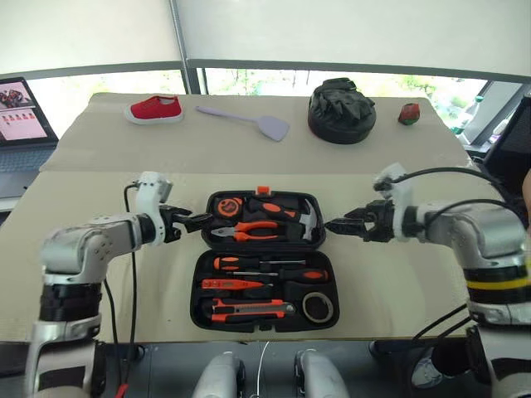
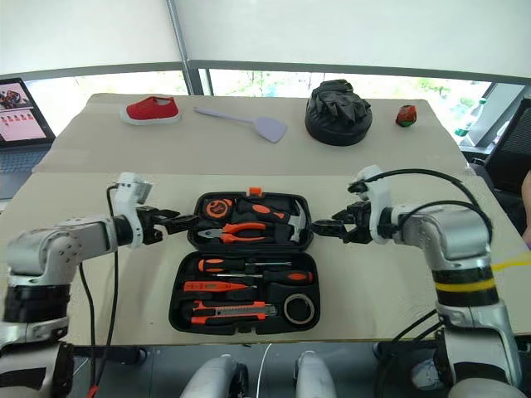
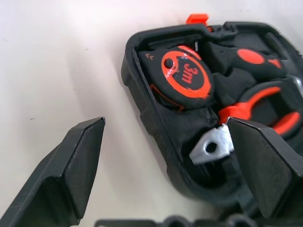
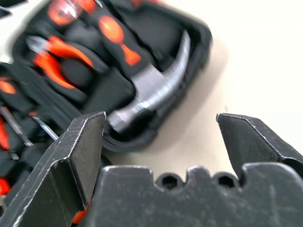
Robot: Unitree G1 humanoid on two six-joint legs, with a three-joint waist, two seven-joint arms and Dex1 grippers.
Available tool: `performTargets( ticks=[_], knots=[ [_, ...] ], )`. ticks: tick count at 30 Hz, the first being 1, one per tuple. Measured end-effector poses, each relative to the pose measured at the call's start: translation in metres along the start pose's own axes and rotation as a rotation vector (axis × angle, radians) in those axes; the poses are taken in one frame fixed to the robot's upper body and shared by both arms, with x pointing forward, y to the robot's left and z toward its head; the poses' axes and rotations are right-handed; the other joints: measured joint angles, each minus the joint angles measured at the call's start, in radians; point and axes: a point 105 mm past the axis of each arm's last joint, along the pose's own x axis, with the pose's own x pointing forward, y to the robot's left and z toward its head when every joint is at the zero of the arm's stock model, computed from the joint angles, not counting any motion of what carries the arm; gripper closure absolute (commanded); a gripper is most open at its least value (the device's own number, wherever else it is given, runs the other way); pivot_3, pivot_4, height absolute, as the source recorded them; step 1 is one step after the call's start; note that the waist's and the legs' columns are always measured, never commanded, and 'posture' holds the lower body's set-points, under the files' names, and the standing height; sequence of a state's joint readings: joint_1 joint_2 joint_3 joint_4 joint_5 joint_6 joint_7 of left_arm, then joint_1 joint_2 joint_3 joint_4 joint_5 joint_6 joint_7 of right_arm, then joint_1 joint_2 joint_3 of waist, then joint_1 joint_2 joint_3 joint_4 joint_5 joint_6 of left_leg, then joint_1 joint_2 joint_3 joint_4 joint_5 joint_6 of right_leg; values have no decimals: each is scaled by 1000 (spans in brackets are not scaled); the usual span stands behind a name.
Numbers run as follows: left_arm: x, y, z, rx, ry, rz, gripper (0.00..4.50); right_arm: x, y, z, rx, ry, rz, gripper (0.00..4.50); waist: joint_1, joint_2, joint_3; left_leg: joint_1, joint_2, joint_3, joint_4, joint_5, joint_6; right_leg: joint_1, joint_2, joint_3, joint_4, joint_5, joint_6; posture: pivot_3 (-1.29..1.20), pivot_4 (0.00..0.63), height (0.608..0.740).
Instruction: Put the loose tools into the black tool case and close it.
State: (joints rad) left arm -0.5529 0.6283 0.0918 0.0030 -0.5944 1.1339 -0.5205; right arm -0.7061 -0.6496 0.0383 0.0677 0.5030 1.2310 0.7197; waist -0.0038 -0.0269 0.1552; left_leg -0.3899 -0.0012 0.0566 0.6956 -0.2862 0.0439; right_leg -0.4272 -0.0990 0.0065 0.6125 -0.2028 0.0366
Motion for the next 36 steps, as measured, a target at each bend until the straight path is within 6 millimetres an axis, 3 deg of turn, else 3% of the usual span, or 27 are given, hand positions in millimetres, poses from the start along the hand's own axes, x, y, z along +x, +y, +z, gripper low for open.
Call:
performTargets(
  ticks=[3,6,8,11,16,22,25,29,33,36],
  knots=[
    [5,3,-3,1,26,20,75,8,-1,2,11,15,-9,107,-6,0,0,-1,0,0,0,1,-1,-1,0,0,0,0,0,0,150,740],
    [9,4,2,3,38,12,809,17,-6,-5,18,70,-42,0,-9,0,0,-2,0,-1,0,1,-1,-1,0,-1,0,0,0,0,150,740],
    [10,2,3,4,47,-3,1560,20,-7,-8,5,93,-53,0,-8,0,0,-2,0,0,0,1,-1,-1,0,-1,0,0,0,0,150,740],
    [11,2,4,-8,60,-10,2604,23,-6,-6,-11,105,-57,742,-9,0,0,-1,0,-1,0,0,-1,-1,0,0,0,0,1,0,150,740],
    [3,6,4,-34,76,0,4465,31,2,-6,-11,120,-34,2527,-10,0,0,7,0,-1,0,1,-1,5,0,1,0,0,1,0,150,740],
    [7,13,-4,-166,45,-16,4500,40,2,-7,86,118,-6,4366,-11,-8,-10,16,1,-1,0,1,-1,12,0,3,1,1,0,0,150,740],
    [9,17,-5,-238,-14,-35,4500,41,-4,-4,154,69,-7,4445,-7,-8,-11,21,1,-1,-1,0,-1,18,-2,1,-1,1,0,0,150,740],
    [10,20,-2,-263,-137,-57,4500,42,-7,2,130,-54,8,4445,-7,-8,-10,16,-1,-1,-1,2,-3,11,-6,1,2,2,-1,0,150,740],
    [4,21,3,-187,-298,-97,4500,37,-3,11,-57,-228,12,4445,-9,-7,-10,1,-1,-1,-2,4,-8,-6,-6,0,5,3,-2,0,150,740],
    [-8,16,7,-30,-438,-134,4500,26,4,21,-297,-378,-22,4445,-9,-7,-9,-12,-2,0,-1,9,-16,-19,-6,0,12,3,-2,0,150,740]
  ],
)
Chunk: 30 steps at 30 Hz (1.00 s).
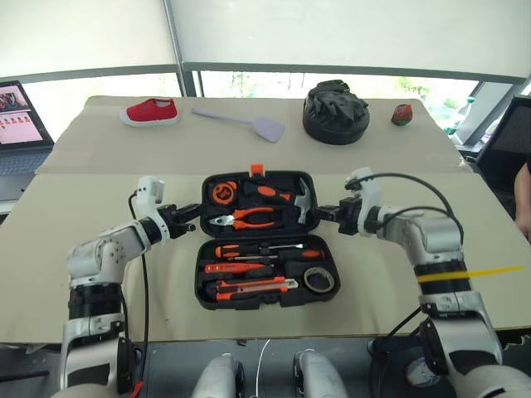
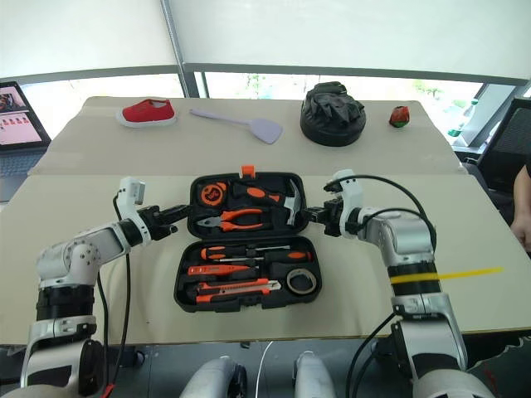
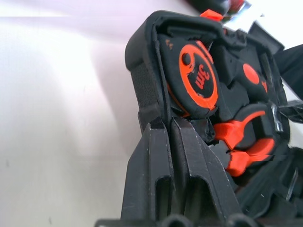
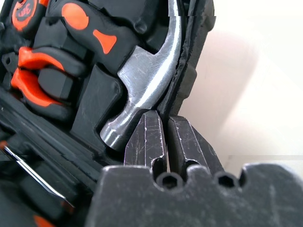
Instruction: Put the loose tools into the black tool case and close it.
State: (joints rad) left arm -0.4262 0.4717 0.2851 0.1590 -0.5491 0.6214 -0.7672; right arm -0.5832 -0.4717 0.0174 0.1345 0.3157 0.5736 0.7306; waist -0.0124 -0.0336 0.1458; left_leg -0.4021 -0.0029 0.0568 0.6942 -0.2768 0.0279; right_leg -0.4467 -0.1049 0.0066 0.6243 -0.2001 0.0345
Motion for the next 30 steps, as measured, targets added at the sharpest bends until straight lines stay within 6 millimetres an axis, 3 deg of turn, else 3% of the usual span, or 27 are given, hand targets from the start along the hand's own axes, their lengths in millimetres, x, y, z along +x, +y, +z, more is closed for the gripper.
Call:
performTargets(
  ticks=[3,5,7,12,13,15,16,18,21,24,27,28,30],
  knots=[
    [-6,-10,6,123,-85,-60,4500,-13,1,11,-285,-114,-10,4445,5,0,0,-5,-1,2,1,0,1,-5,-1,0,0,0,0,0,150,740],
    [-15,-21,6,199,-145,-94,4500,-29,7,8,-571,-160,-1,4445,10,0,0,-4,-1,3,1,-2,4,-4,-1,-1,-1,0,1,0,150,740],
    [-28,-32,1,289,-192,-123,4500,-43,15,-8,-816,-163,41,4445,6,0,0,-2,0,5,1,-3,6,-1,-1,-1,-3,0,1,0,150,740],
    [-57,-41,-22,499,-140,-147,4500,-61,30,-41,-1078,-197,107,4445,-9,1,1,22,3,7,-2,-9,17,23,-1,-1,-15,-1,0,0,150,740],
    [-63,-45,-28,541,-117,-163,3799,-64,31,-47,-1099,-203,113,3691,-8,0,1,28,4,8,-2,-10,17,28,0,-1,-15,-4,-3,0,150,740],
    [-76,-45,-42,580,-49,-172,3131,-74,23,-71,-1110,-113,135,3092,-4,0,1,33,4,9,-2,-10,18,35,-1,0,-16,-9,-5,0,150,740],
    [-89,-42,-57,556,16,-163,2729,-87,15,-98,-1080,-14,138,2753,1,-1,1,33,3,8,-1,-11,19,35,-2,0,-15,-10,-4,0,150,740],
    [-97,-39,-69,530,64,-154,1954,-89,13,-96,-1093,-40,113,2058,3,-1,1,32,3,10,-1,-11,19,33,-4,1,-14,-10,-4,0,150,740],
    [-102,-36,-69,572,84,-138,1025,-92,10,-91,-1155,-48,109,1173,4,-2,1,32,4,9,0,-11,19,34,-3,0,-14,-10,-4,0,150,740],
    [-116,-10,-69,572,147,-32,977,-101,5,-88,-1133,-36,86,1336,5,-2,1,32,4,8,-1,-11,20,33,-3,-1,-14,-9,-3,0,150,740],
    [-117,7,-60,575,167,17,950,-117,4,-97,-943,45,101,2230,17,-2,1,31,4,6,-1,-12,21,34,-6,-3,-14,-6,1,0,150,740],
    [-110,7,-55,574,156,14,1476,-122,8,-100,-875,72,134,2598,20,-2,1,31,4,5,-1,-12,21,34,-8,-4,-14,-6,1,0,150,740],
    [-88,5,-45,567,136,-26,2090,-131,25,-101,-700,107,218,3332,28,-1,2,29,5,4,0,-12,21,34,-11,-6,-15,-6,1,0,150,740]
  ],
)
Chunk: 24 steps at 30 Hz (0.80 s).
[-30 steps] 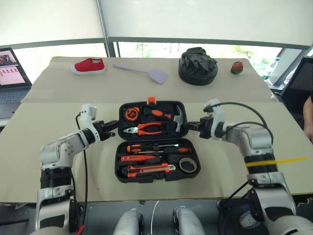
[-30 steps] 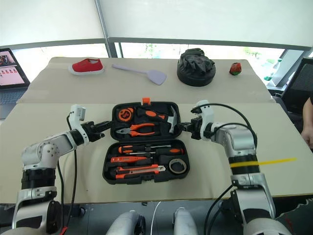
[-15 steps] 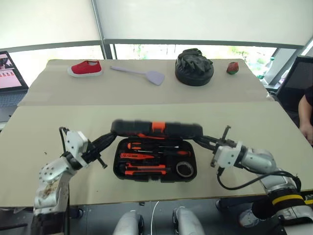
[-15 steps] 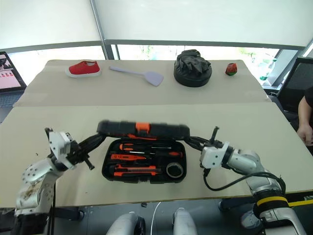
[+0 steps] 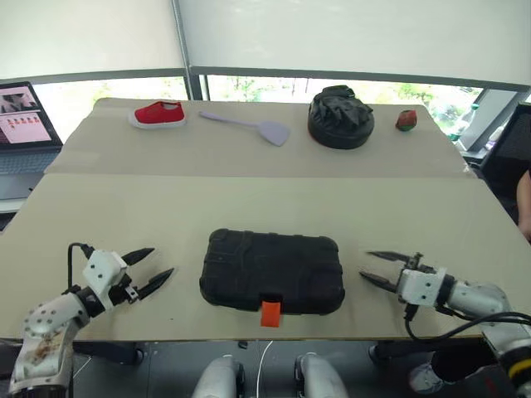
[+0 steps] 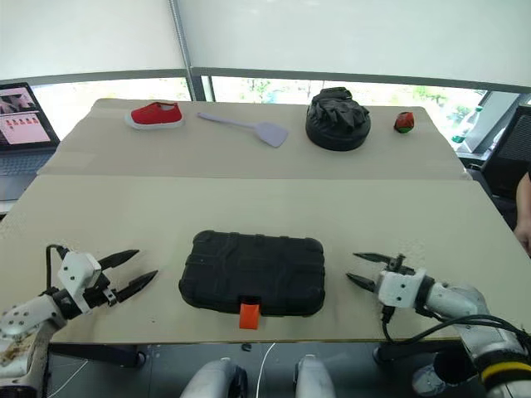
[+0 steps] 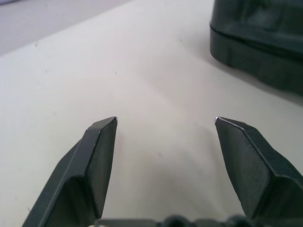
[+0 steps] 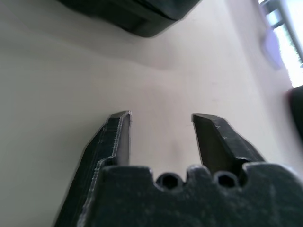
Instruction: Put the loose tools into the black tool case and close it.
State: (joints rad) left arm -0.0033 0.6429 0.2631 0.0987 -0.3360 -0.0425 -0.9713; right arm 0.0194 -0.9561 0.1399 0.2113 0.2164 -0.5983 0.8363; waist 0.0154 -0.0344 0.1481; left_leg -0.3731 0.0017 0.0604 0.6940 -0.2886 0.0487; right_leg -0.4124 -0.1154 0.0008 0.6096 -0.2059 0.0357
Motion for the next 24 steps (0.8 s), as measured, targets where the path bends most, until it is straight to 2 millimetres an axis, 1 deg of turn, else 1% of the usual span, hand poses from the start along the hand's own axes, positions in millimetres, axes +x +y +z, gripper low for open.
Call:
performTargets(
  ticks=[1,2,3,4,6,7,8,9,10,11,12,16,19,21,24],
  knots=[
    [8,3,7,5,-15,-9,2487,1,5,8,44,-23,43,3717,-1,0,0,0,1,0,0,0,0,0,0,0,0,1,0,0,150,740],
    [14,5,13,10,-28,-17,2780,1,9,17,76,-46,77,3928,-2,0,0,0,3,0,1,0,0,0,0,0,0,1,0,0,150,740],
    [24,6,21,16,-41,-34,3107,0,15,27,120,-68,122,4277,-3,0,0,0,3,0,1,0,0,1,0,0,-1,1,0,0,150,740],
    [28,6,25,20,-48,-45,3524,-1,20,33,133,-76,164,4500,-6,0,0,0,3,0,0,0,0,0,0,0,-1,1,0,0,150,740],
    [41,3,33,34,-60,-81,4194,-6,38,43,226,-65,275,4500,-10,0,0,0,5,1,-1,-1,-2,-1,3,0,0,1,-1,0,150,740],
    [46,3,34,37,-55,-91,4431,-7,44,45,243,-56,309,4500,-8,0,0,0,5,1,-1,-1,-2,-2,4,0,0,1,-1,0,150,740],
    [53,3,35,42,-50,-105,4431,-7,52,49,263,-50,350,4500,-6,0,0,-2,5,1,-1,-1,-2,-5,8,-1,1,0,-2,0,150,740],
    [67,6,35,48,-32,-117,4431,-3,59,57,269,-61,391,4500,-3,0,0,-5,5,0,1,0,-3,-7,10,-3,2,1,-3,0,150,740],
    [75,6,36,59,-20,-129,4431,3,63,66,260,-89,416,4500,-1,0,0,-9,6,0,2,1,-4,-10,12,-4,1,2,-4,0,150,740],
    [83,4,35,71,2,-149,4431,9,66,75,259,-119,432,4500,-3,0,0,-11,6,0,3,1,-5,-11,14,-4,1,3,-4,0,150,740],
    [91,2,31,81,31,-176,4431,14,69,80,264,-132,441,4500,-4,0,0,-10,6,0,3,1,-5,-10,15,-3,1,3,-4,0,150,740],
    [109,-1,16,62,103,-226,4431,33,71,87,273,-125,446,4500,-4,-2,1,-13,7,0,5,1,-4,-12,17,-3,0,3,-4,0,150,740],
    [109,-5,11,57,115,-262,4431,42,71,86,253,-101,446,4500,-5,-2,1,-14,7,0,5,0,-4,-12,17,-3,1,3,-4,0,150,740],
    [106,-6,11,64,124,-294,4431,53,67,83,236,-93,431,4500,-6,-3,1,-13,8,0,6,0,-4,-12,18,-3,1,3,-4,0,150,740],
    [93,-7,5,46,134,-302,4431,65,60,78,227,-91,390,4500,-12,-3,1,-11,11,1,6,0,-4,-11,21,-3,1,3,-5,0,150,740]
  ],
)
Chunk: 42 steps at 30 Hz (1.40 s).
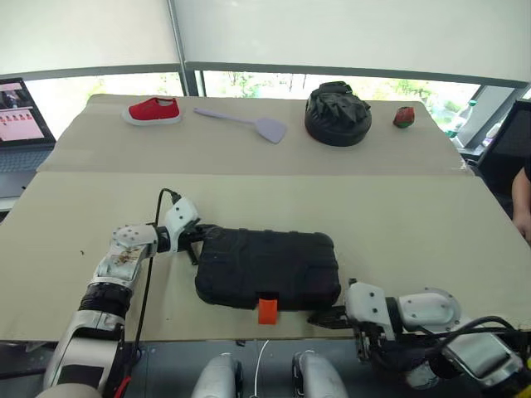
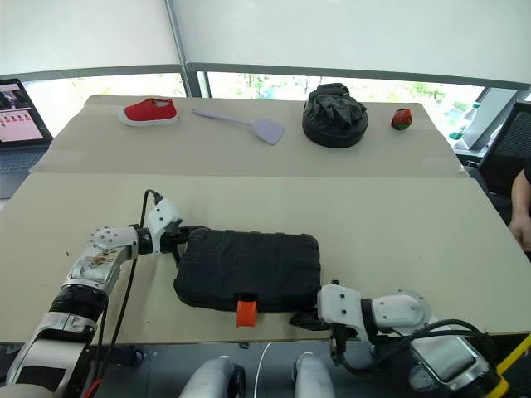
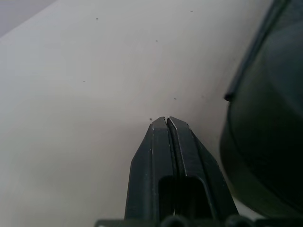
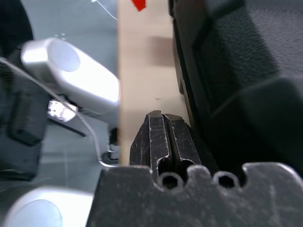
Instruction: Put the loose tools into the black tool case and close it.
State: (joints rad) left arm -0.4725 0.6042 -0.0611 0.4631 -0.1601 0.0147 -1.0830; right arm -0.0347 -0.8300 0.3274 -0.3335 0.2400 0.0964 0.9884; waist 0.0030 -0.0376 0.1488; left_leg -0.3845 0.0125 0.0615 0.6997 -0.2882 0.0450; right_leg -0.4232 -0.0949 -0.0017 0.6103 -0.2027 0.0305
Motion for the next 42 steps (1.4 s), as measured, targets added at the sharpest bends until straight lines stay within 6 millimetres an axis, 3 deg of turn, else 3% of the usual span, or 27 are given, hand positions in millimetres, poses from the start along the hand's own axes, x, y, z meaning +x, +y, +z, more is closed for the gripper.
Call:
performTargets(
  ticks=[5,8,10,17,19,23,25,28,31,33,35,38,42],
  knots=[
    [-31,-10,-13,-72,4,30,4431,12,-53,-5,-54,-12,-185,4500,-22,0,0,3,2,2,-1,1,-1,0,2,3,1,1,-2,0,150,740],
    [-43,-25,-16,-108,-11,42,4431,16,-93,-7,-70,-4,-345,4500,-21,1,0,3,2,2,-3,1,-3,-2,2,4,2,1,-2,0,150,740],
    [-45,-33,-16,-123,-25,42,4431,16,-108,-7,-79,-4,-411,4500,-15,2,1,1,1,1,-4,2,-3,-4,1,3,2,1,-2,0,150,740],
    [-64,-50,-14,-192,-45,113,4431,22,-128,-7,-78,-30,-476,4500,-15,3,2,-3,1,1,-4,1,-5,-7,0,3,2,1,-2,0,150,740],
    [-74,-44,0,-232,-102,121,4431,17,-127,-9,-76,-23,-468,4500,-11,3,2,-3,1,-1,-4,1,-6,-7,0,1,2,2,-3,0,150,740],
    [-85,-32,52,-214,-190,21,4431,-2,-114,-21,-47,-1,-442,4500,0,4,2,1,1,-2,-3,2,-7,-1,0,-1,2,2,-3,0,150,740],
    [-77,-34,72,-173,-186,-59,4431,-8,-105,-25,-31,-4,-429,4500,-1,5,3,3,0,-2,-3,2,-7,1,0,0,1,1,-3,0,150,740],
    [-51,-42,89,-165,-185,-173,4431,-16,-96,-28,7,-10,-430,4500,0,5,3,3,0,-1,-3,2,-6,1,3,1,2,1,-3,0,150,740],
    [0,-49,107,-114,-148,-274,4431,-22,-81,-28,57,-34,-431,4500,12,5,3,1,-2,-2,-1,2,-7,1,4,1,2,1,-2,0,150,740],
    [33,-53,106,-98,-102,-287,4431,-23,-75,-16,71,-85,-427,4500,1,5,3,1,-5,-1,-1,2,-6,0,5,6,2,2,-2,0,150,740],
    [46,-52,94,-74,-40,-280,4431,-26,-73,-7,77,-119,-441,4500,-17,5,3,2,-5,-1,-3,2,-6,-1,6,8,2,1,-1,0,150,740],
    [55,-47,96,17,10,-252,4431,-31,-74,2,81,-148,-469,4500,-17,5,3,5,-2,-1,-4,2,-6,0,8,9,2,1,-2,0,150,740],
    [57,-53,88,47,39,-235,4431,-26,-70,13,82,-176,-463,4500,-15,6,-1,9,0,1,-4,1,-5,4,7,10,2,1,-1,0,150,740]
  ],
)
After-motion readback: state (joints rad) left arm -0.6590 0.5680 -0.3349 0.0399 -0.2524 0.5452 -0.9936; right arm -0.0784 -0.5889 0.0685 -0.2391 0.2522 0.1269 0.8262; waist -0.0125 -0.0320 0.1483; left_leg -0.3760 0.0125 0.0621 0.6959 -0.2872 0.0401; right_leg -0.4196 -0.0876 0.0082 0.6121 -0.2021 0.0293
